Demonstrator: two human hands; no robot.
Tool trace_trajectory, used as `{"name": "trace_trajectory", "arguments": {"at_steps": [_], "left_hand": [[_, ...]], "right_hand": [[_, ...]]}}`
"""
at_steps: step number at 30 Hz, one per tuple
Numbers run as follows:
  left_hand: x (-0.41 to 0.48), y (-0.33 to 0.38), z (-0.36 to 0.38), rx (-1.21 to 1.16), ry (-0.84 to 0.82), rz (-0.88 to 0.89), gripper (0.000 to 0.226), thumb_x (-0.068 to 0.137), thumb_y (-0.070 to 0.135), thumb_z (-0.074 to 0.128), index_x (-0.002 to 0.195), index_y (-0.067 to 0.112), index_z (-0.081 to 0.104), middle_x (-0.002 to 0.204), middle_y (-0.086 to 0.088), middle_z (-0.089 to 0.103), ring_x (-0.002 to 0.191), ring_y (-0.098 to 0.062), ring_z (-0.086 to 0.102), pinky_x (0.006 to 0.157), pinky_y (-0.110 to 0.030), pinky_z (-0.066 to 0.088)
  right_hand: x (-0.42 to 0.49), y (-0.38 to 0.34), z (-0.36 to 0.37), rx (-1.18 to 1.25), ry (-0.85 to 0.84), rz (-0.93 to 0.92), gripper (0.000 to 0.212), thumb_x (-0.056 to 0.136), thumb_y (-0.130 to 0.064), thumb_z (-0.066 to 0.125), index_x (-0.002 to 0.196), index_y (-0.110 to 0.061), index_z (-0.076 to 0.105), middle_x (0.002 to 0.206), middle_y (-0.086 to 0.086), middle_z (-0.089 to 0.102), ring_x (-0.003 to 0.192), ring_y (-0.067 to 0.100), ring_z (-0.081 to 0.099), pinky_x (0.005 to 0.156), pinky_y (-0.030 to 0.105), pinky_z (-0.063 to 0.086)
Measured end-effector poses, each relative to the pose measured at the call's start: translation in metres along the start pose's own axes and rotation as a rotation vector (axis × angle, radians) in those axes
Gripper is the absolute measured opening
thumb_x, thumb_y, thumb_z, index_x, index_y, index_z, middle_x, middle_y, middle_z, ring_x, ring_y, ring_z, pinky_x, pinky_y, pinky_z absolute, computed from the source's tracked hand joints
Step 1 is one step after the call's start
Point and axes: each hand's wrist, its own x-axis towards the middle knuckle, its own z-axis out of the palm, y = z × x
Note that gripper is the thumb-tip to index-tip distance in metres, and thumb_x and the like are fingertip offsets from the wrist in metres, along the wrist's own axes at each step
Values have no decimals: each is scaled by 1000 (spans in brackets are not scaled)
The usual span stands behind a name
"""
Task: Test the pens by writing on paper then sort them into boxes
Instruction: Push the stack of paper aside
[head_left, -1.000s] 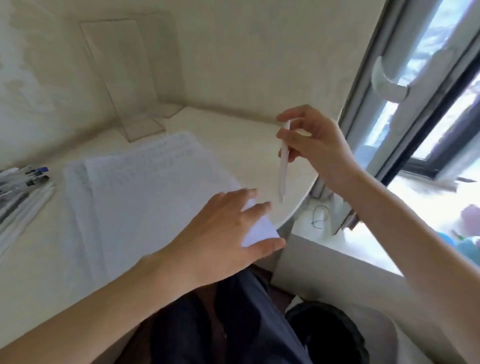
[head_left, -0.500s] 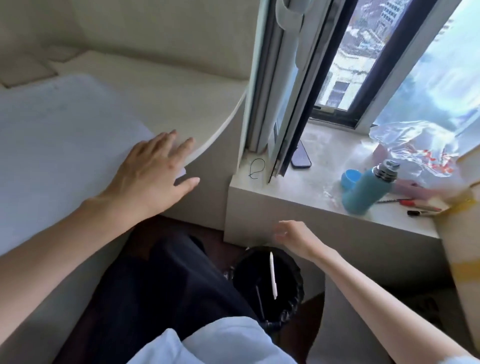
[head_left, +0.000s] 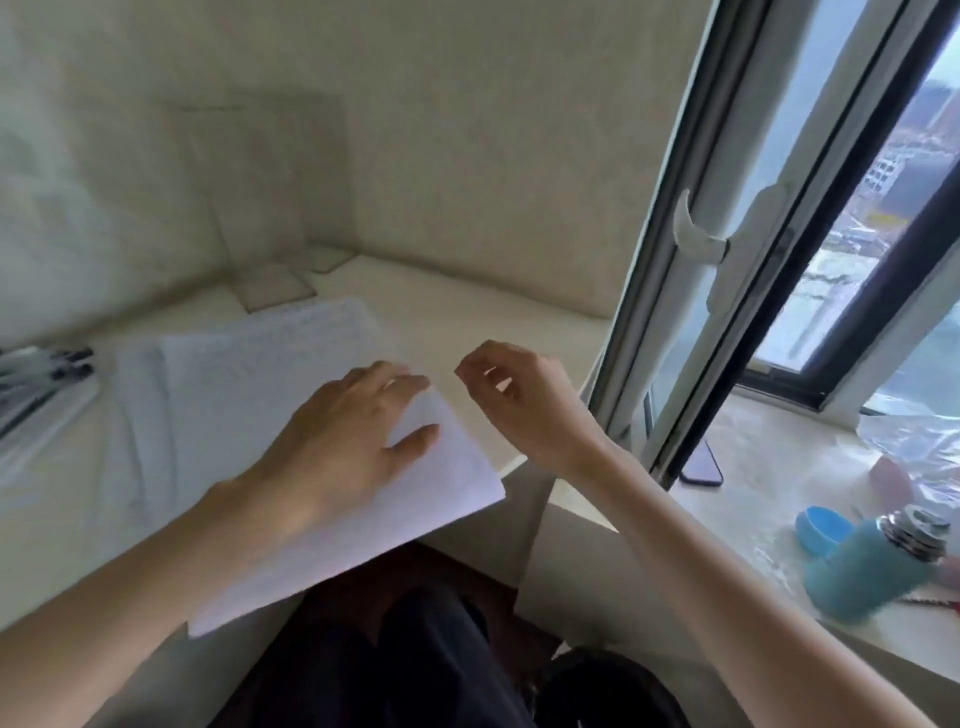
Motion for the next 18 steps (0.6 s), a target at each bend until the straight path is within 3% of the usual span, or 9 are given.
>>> {"name": "trace_trajectory", "arguments": {"at_steps": [6, 10, 12, 15, 18], "left_hand": [[-33, -100, -24, -40, 85, -233, 48, 89, 42, 49, 132, 21, 47, 138, 4, 43, 124, -15, 41, 98, -28, 32], [-63, -154, -24, 1, 225, -487, 44, 87, 28, 60, 127, 12, 53, 141, -13, 39, 130, -29, 36, 105, -37, 27], [-74, -168, -21, -94, 297, -613, 43, 86, 24, 61, 125, 9, 53, 139, -16, 40, 131, -28, 33, 105, -32, 23], [-81, -173, -13, -193, 286, -628, 43, 89, 33, 56, 126, 12, 51, 133, -7, 46, 126, -20, 38, 99, -24, 27], [-80, -168, -5, -125, 278, -593, 43, 91, 40, 49, 126, 16, 51, 128, -2, 51, 120, -19, 43, 95, -24, 29]], "right_hand": [[77, -29, 68, -58, -195, -117, 18, 92, -17, 52, 101, -12, 67, 105, 6, 64, 95, 20, 59, 82, 32, 47], [118, -36, 110, -321, -271, -104, 37, 96, -29, 48, 130, -15, 50, 140, 9, 42, 127, 25, 39, 103, 34, 35], [133, -32, 124, -433, -266, 2, 47, 97, -32, 44, 139, -12, 38, 149, 13, 28, 134, 31, 29, 107, 37, 29], [136, -22, 140, -453, -286, 108, 44, 98, -32, 38, 135, -8, 38, 144, 16, 32, 130, 33, 32, 105, 37, 29], [132, -18, 155, -469, -272, 91, 40, 98, -30, 32, 129, -6, 43, 134, 15, 43, 125, 31, 36, 104, 36, 29]]}}
